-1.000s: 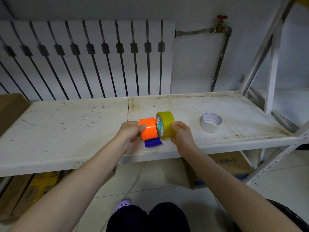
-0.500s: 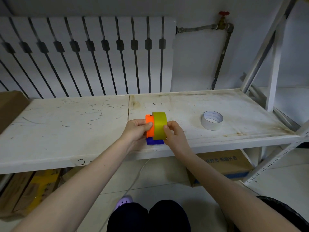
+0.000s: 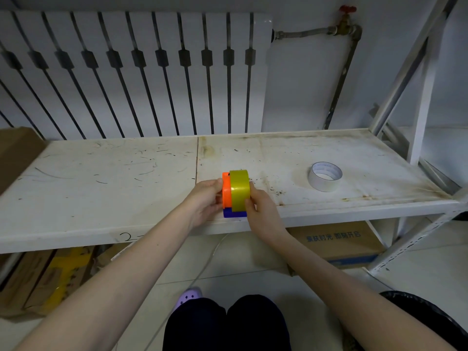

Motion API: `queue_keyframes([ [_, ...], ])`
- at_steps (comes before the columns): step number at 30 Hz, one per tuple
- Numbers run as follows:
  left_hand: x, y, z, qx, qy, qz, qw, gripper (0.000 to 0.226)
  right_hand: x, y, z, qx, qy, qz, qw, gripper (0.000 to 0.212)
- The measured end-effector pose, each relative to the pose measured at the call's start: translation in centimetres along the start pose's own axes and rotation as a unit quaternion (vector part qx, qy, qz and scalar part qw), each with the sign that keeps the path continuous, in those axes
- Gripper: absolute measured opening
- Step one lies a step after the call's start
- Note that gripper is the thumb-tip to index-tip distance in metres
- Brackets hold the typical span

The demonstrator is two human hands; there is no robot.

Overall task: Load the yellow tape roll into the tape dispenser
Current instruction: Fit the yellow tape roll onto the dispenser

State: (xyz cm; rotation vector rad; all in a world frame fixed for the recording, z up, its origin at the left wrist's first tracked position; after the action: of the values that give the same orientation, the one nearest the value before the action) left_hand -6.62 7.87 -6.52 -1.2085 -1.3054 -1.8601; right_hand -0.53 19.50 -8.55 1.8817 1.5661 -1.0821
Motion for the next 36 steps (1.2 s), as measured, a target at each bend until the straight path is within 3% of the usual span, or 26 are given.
queue_keyframes([
  [13,-0.1,-0.2,0.0,-0.033,0.036,-0.039,0.998,0.044,-1.1,0.5,0.1,-0.066,-0.01,-0.046,0.997,0.061],
  [16,-0.5,-0.1,0.0,-0.031,-0.005,-0.03,0.999,0.041,-0.6,0.6,-0.3,-0.064,-0.038,-0.029,0.997,0.051],
  [19,-0.8,0.0,0.1,-0.05,-0.049,-0.008,0.998,0.032,-0.1,0.8,-1.4,-0.005,-0.106,0.018,0.994,0.035],
  [21,-1.0,0.1,0.2,-0.081,-0.079,0.003,0.994,0.03,0.0,0.9,-2.0,0.032,-0.143,0.033,0.989,0.035],
  [23,-1.2,0.1,0.2,-0.104,-0.1,0.014,0.989,0.029,-0.3,0.8,-2.0,0.016,-0.151,0.017,0.988,0.042],
  [29,-1.0,0.2,-0.3,-0.121,-0.094,0.0,0.988,0.025,0.1,-1.1,-0.9,-0.123,-0.077,-0.039,0.989,0.075],
  [32,-0.9,0.1,-0.7,-0.092,-0.086,-0.017,0.992,0.021,-0.1,-1.3,-1.5,-0.117,-0.043,-0.081,0.989,0.067],
  [36,-1.2,-0.2,-0.6,-0.053,-0.061,-0.039,0.996,0.019,-1.1,-1.1,-1.8,-0.082,0.058,-0.153,0.983,0.071],
])
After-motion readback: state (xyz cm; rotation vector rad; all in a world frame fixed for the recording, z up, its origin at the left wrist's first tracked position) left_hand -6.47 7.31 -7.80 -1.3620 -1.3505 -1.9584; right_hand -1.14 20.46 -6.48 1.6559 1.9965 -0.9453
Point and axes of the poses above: each hand's wrist, its own y-axis away from the middle knuckle, its own z-axis out of the palm, x = y × z, the point moved 5 cm from there along -y, towards the middle knuckle, and after that the axes turned 2 degrees about -x, right-handed, at the moved point
